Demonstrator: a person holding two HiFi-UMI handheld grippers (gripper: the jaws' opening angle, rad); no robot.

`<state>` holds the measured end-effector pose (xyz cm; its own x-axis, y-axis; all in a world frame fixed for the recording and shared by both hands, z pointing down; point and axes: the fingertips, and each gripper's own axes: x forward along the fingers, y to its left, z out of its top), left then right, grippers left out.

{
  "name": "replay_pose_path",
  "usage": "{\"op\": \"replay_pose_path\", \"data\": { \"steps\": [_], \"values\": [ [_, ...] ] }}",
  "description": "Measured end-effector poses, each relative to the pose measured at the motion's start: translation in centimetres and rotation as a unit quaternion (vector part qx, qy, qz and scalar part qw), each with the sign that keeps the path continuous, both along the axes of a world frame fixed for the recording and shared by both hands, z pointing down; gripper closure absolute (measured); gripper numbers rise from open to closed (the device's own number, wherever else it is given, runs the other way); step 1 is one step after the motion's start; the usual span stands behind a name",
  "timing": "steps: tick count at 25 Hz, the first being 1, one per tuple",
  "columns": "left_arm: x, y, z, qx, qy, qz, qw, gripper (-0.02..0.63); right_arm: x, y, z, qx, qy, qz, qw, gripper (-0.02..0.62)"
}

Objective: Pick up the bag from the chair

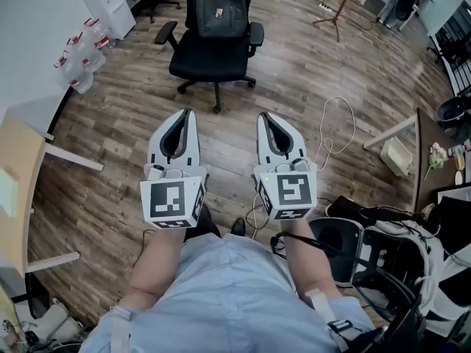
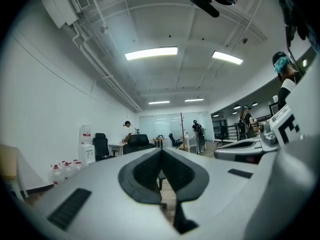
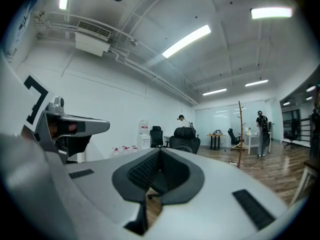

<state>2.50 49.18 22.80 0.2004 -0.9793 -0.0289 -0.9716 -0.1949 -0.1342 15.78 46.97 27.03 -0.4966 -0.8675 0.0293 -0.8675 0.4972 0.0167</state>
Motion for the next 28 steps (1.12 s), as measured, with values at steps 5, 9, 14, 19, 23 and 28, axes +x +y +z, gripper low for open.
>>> {"op": "replay_pose_path", "data": {
  "steps": [5,9,14,19,23,28],
  "values": [
    [-0.6,-2.0,1.0,-0.008,0.002,-0.004,1.0000,0.604,-0.9,-2.1,1.7,-0.016,0.004,-0.004,1.000,0.594],
    [-1.9,-5.5,1.4,-0.006,0.006,0.000,1.0000,0.604,-2.6,-5.5,2.1,-0.017,0.005,-0.005,1.000,0.594],
    [-4.6,-11.7,1.5,-0.004,0.016,0.013,0.9998,0.604,-5.2,-11.8,1.7,-0.022,0.004,0.005,1.000,0.594],
    [-7.4,-18.0,-0.5,0.019,0.020,0.031,0.9991,0.604,-8.2,-17.9,-0.3,-0.002,0.014,0.016,1.000,0.594],
    [-9.3,-22.2,-1.2,0.028,0.023,0.045,0.9984,0.604,-10.4,-21.8,-1.5,0.013,0.018,0.024,0.999,0.594],
    [-10.4,-25.9,-0.5,0.018,0.024,0.055,0.9980,0.604,-11.5,-25.2,-1.3,0.009,0.023,0.036,0.999,0.594]
  ]
}}
